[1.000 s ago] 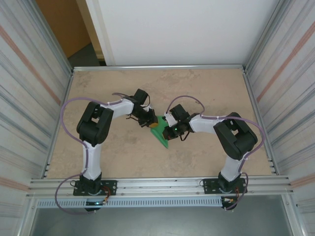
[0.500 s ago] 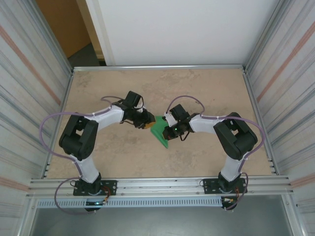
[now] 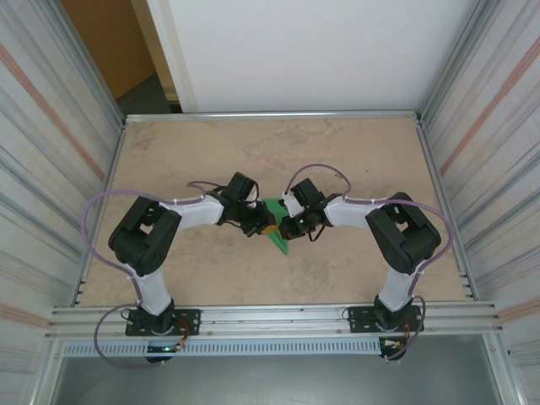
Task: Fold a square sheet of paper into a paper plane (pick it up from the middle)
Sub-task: Third fold the triangle at the center of the table.
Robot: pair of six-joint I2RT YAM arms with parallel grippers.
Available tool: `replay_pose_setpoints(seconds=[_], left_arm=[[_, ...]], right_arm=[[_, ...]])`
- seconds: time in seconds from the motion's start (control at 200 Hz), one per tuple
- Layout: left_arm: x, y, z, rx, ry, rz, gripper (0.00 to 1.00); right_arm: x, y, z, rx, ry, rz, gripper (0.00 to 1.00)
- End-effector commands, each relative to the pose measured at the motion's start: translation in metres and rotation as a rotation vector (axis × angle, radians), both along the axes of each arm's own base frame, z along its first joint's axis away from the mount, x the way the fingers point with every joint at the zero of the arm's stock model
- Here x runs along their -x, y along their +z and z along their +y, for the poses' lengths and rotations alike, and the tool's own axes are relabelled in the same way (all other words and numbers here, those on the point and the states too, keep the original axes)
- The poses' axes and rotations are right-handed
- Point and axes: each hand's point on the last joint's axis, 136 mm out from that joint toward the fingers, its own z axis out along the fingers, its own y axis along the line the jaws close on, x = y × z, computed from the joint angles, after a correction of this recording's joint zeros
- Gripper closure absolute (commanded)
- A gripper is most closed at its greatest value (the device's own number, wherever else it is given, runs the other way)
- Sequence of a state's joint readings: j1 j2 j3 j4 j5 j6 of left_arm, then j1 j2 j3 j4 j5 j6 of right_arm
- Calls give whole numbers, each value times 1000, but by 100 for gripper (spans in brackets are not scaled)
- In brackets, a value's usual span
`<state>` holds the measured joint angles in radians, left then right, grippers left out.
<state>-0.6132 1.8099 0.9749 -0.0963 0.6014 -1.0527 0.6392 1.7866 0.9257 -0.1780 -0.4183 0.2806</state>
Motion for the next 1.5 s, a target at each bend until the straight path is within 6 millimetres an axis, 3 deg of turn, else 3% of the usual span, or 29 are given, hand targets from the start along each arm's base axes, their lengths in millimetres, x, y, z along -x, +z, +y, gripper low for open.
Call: replay_pose_setpoints(seconds=[0.0,0.566,0.917,1.308,1.498], left_arm=[[3,-5,0,-16,5,29,90],[3,-20,14,-102,18,44,91],[-2,-14,12,-90,-1,21,91],[-36,5,27,-87,33,-55,90],[-55,-4,31,-133,5,-57,89]], right_arm=[[3,-12,-8,48,-15,43,100],[4,-13,-9,58,-15,48,100],[4,-12,-9,57,-15,47,100],[-5,10,0,4,-20,16,100],[-5,9,1,-1,-20,21,100]])
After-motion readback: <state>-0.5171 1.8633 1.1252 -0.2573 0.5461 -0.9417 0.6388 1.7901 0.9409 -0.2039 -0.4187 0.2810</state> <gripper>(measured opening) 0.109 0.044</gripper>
